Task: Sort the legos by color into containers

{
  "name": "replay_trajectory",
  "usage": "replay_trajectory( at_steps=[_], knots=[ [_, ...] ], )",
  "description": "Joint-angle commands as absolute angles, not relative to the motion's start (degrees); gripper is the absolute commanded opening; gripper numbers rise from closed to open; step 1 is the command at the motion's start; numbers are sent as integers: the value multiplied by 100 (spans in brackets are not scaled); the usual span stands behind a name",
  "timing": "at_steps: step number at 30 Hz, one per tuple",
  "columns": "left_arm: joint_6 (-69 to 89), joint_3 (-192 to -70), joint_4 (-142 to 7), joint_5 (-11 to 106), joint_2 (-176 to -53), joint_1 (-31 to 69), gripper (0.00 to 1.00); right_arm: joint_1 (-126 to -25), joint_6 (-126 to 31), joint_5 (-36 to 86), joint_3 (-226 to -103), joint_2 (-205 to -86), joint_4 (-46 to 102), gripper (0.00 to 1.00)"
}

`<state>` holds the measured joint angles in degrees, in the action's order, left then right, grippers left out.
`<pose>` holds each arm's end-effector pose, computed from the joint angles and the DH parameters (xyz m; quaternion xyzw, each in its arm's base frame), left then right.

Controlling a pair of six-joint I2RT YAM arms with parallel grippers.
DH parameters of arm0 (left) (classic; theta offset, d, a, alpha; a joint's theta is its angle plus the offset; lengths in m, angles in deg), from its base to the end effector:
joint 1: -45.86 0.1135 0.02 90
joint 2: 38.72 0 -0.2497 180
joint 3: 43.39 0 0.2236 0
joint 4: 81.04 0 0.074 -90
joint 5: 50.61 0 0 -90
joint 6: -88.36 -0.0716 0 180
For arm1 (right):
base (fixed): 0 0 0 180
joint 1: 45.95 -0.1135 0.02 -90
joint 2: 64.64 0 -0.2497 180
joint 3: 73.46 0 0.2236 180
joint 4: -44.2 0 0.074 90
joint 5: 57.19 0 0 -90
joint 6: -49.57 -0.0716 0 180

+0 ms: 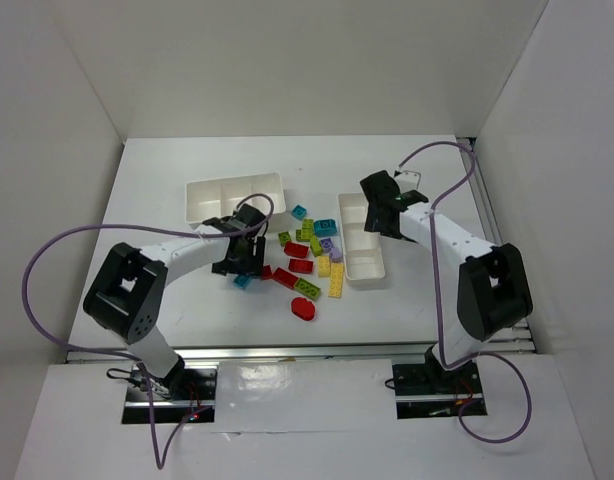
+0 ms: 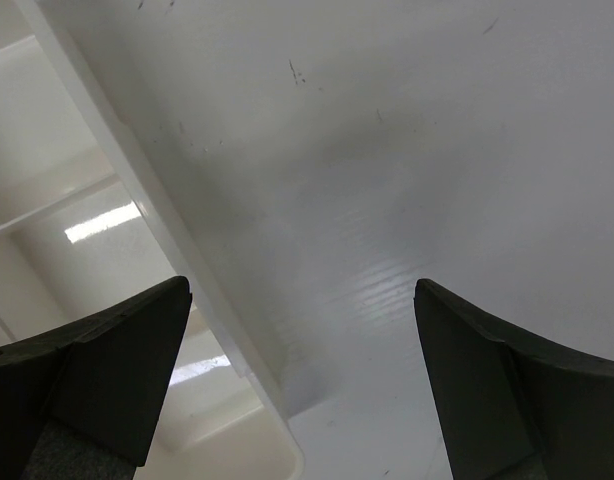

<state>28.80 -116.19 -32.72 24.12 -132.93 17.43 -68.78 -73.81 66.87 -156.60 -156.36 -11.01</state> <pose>0.2693 -0.1244 0.1467 -0.0405 0.9751 0.0282 0.2162 0.2989 0.0823 0.2101 0.1517 0.9212 -0.1495 0.3256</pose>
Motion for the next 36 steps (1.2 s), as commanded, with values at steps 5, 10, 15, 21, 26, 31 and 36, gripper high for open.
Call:
replay_trajectory(
  at_steps=[5,10,15,21,26,31,36],
  knots=[
    [3044,-11907,-3436,2286,-13443,1747,59,-6845,-7391,6893,-15952,-15710,-1057,100],
    [3044,-11942,-3226,2400,-13039,1747,45,-6845,-7391,6893,-16005,-15762,-1057,100],
    [2912,-12634,-2743,2611,-12626,1747,30,-6845,-7452,6954,-16058,-15762,-1109,100],
    [2789,-14197,-2382,2445,-12931,1799,6,-6845,-7453,7008,-16171,-15710,-1110,100],
    [2903,-15237,-2258,2251,-13811,2010,0,-6898,-7453,7060,-16172,-15595,-1110,100],
    [2903,-16027,-2258,2242,-14558,2115,0,-6898,-7453,7175,-16110,-15403,-1215,100],
    [2913,-16266,-2548,2330,-14998,2291,0,-6898,-7566,7175,-15996,-15288,-1215,100]
  ],
)
